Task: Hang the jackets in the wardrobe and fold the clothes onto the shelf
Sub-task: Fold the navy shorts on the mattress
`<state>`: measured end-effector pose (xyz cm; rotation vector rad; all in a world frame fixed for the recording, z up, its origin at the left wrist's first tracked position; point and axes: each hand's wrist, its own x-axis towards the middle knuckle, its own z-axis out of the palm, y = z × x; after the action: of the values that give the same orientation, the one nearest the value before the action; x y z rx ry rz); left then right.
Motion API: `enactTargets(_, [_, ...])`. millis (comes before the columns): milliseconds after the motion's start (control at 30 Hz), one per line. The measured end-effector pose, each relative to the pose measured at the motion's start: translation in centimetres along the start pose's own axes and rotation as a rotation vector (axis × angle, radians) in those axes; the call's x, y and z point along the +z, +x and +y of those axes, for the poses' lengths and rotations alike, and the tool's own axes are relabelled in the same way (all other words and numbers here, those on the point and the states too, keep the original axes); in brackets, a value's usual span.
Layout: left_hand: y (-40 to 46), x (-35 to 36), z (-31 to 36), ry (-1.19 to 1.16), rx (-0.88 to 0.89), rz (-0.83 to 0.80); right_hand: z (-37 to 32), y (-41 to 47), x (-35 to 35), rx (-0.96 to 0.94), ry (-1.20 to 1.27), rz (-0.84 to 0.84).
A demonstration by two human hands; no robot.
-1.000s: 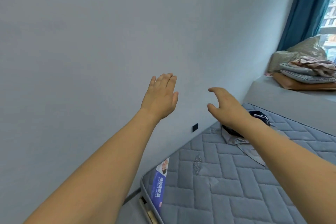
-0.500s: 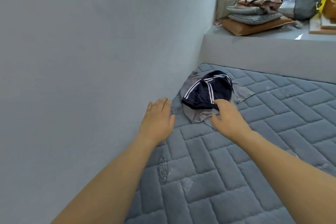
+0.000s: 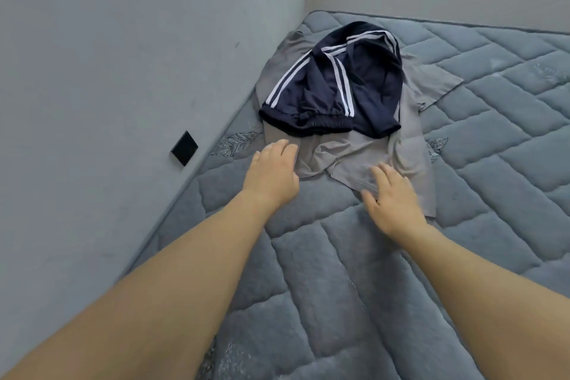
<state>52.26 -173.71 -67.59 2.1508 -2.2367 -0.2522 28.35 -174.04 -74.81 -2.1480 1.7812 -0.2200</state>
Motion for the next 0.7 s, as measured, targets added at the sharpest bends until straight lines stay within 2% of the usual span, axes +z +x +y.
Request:
enactTargets(67, [4.1, 1.4, -0.4, 0.029, 0.013, 0.041, 2.0, 0.3, 3.6, -0.024, -0.136, -0.018])
enactTargets(167, [10.0, 3.8, -1.2, 0.075, -0.004, 0.132, 3.3, 0.3, 6.6, -0.037, -0.136, 0.089])
enactTargets(300, [14.7, 6.7, -1.2, 0.120, -0.119, 0.048, 3.8, 0.4, 7.1, -0.050, -0.100, 0.114])
enactTargets(400, [16.2, 7.4, -0.5, 0.189, -0.074, 0.085, 3.9, 0.2, 7.0, -0.050, -0.091, 0.117])
enactTargets(467, [16.2, 6.6, -0.1, 0.212, 0.005, 0.103, 4.0, 0.3, 7.1, -0.052, -0.087, 0.130])
enactTargets(600, [11.7, 3.8, 1.7, 0.116, 0.218, 0.135, 4.1, 0.3, 7.0, -0.049, -0.064, 0.165])
enactTargets(700, [4.5, 4.6, 3.6, 0.064, 0.302, 0.022, 4.1, 0.3, 6.6, -0.055, -0.031, 0.194])
